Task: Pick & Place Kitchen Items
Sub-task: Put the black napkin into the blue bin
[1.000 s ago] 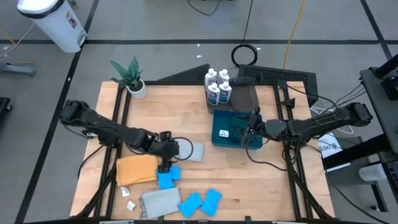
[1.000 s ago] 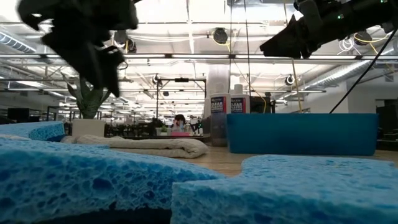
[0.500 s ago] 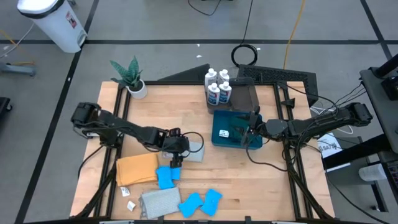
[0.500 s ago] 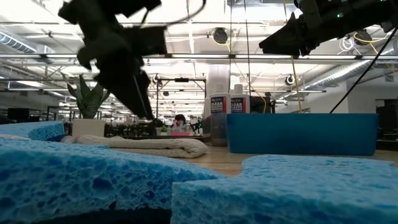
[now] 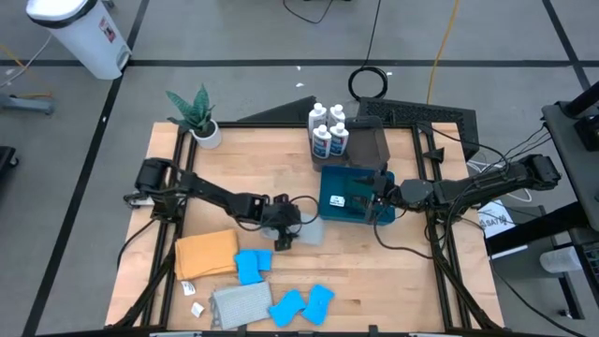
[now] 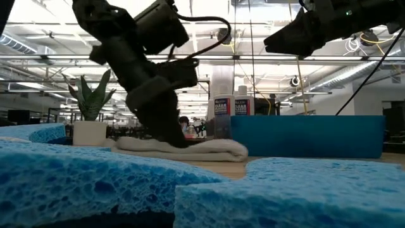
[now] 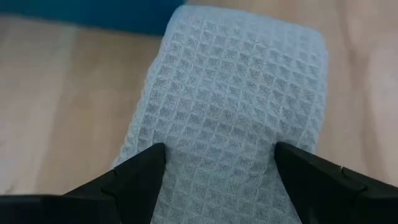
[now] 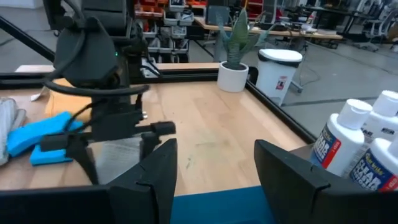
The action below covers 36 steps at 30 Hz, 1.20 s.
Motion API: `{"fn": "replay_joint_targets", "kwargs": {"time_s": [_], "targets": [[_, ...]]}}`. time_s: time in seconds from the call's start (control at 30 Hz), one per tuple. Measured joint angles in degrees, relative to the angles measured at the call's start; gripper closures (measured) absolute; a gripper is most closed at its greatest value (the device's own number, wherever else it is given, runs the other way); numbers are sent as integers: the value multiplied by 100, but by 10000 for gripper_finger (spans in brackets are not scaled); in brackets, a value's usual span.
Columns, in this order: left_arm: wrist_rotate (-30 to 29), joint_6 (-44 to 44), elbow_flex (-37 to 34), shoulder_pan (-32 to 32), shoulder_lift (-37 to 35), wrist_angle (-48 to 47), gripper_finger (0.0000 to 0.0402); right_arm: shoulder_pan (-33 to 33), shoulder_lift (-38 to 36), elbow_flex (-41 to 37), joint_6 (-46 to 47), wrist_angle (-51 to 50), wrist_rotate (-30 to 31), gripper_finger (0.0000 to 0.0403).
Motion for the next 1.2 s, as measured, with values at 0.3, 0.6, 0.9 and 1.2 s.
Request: {"fn": "replay_joint_targets", "kwargs": {"time_s": [0.3,0.6,0.9,1.2], "targets": [[927,119,-8,-199,18,227,92,0,15,0,-152,3,-7,219],[1008,-63,-23,-321,34,878,92,0,604,0,-172,697,-337,218],[304,-162,204,-173,425,1527,92,0,1249,1,-1001,1958,-384,222],[610,44,1266,-13,247,-1010,92,374,1277,0,-1076,1949,-907,222]]}}
